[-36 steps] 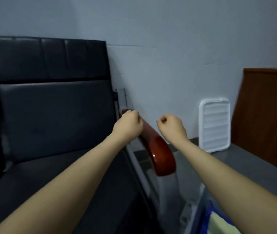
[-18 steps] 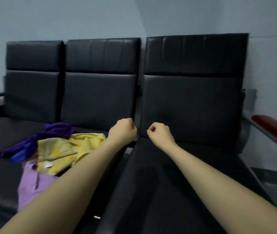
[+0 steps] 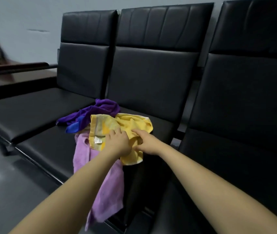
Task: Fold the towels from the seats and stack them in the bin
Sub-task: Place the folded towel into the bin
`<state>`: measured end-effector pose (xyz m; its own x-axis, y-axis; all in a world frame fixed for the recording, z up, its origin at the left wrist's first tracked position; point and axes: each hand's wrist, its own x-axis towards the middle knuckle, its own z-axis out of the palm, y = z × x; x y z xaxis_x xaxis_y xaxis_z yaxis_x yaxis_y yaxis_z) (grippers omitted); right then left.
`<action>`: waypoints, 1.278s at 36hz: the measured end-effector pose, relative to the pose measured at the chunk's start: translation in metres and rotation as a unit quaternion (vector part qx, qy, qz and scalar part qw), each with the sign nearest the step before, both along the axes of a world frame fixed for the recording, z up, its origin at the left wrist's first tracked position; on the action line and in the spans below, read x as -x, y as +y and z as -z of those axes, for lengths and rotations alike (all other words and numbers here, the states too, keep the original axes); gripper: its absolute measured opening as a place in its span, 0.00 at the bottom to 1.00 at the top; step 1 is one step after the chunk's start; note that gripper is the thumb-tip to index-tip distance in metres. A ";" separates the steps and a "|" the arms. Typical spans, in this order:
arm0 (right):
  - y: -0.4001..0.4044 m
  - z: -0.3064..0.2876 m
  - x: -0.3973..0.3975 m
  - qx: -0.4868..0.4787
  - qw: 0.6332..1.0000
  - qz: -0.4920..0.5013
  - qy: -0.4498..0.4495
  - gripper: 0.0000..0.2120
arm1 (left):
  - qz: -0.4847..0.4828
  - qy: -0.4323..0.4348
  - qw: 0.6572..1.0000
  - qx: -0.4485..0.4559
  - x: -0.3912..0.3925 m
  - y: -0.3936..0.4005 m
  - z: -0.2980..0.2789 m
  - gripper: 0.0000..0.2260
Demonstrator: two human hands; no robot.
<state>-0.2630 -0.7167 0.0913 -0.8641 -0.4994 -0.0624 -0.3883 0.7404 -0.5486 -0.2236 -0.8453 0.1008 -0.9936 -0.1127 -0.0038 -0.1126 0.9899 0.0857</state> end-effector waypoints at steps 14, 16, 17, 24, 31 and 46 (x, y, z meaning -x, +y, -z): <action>0.013 0.012 0.000 -0.001 0.987 0.058 0.147 0.07 | -0.014 0.029 0.999 0.001 0.010 -0.008 0.021 0.18; 0.027 0.010 -0.004 0.066 0.988 0.094 0.102 0.08 | -0.004 0.038 0.999 -0.033 0.008 -0.007 0.023 0.19; 0.034 0.010 -0.006 0.089 0.987 0.106 0.081 0.08 | 0.006 0.042 0.998 -0.040 0.007 -0.006 0.025 0.20; 0.053 0.018 -0.015 0.072 0.989 0.115 0.056 0.13 | 0.079 0.043 0.996 -0.019 0.002 0.010 0.020 0.13; 0.056 0.012 -0.031 -0.097 0.991 0.080 0.036 0.27 | 0.071 0.112 0.990 -0.054 -0.008 0.012 0.016 0.10; 0.075 -0.046 -0.046 0.080 0.911 0.296 0.276 0.01 | 0.086 0.239 0.935 -0.248 -0.023 0.067 -0.057 0.05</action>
<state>-0.2172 -0.6414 0.1376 -0.8623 0.0992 0.4966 -0.1972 0.8374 -0.5097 -0.2002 -0.7785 0.1575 -0.8981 -0.0527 0.4366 0.2141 0.8148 0.5387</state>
